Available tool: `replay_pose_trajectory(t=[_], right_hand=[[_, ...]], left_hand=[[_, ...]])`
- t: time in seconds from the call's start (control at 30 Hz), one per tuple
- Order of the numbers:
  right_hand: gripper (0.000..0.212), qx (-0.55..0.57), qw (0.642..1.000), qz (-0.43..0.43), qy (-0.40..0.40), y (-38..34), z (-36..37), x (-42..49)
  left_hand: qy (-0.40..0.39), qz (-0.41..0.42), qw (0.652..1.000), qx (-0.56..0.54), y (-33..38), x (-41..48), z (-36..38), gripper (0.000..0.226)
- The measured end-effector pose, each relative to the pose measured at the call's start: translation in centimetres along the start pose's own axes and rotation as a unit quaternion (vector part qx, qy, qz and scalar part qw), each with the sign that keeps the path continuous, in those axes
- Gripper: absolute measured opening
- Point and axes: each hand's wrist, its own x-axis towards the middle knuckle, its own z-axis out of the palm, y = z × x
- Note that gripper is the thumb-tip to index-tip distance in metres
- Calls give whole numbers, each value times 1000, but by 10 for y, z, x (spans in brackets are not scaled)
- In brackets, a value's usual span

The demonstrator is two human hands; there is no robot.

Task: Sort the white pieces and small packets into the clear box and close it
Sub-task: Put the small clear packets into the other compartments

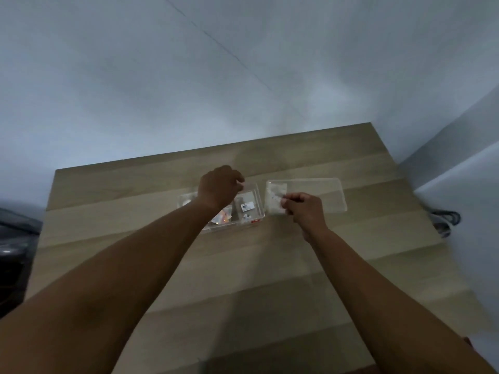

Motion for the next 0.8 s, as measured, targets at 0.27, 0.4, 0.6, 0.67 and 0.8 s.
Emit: replay_pose_trajectory(t=[0.27,0.4,0.6,0.67,0.8], right_hand=[[8,-189,978,-45,-69,-28,43,16],[10,-317,941,-87,-77,-33,59,16],[18,-421,892,-150,-69,-30,76,12],[17,-452,873,-172,-67,-27,79,10],[15,-504,828,-238,-56,-20,80,9]], left_hand=[[107,-199,968,-114,-62,-47,-25,38],[82,-271,942,-180,-89,-73,-13,49],[95,-295,924,-223,-94,-90,-1,47],[100,-298,923,-224,-95,-91,1,46],[102,-299,922,-224,-95,-91,1,46]])
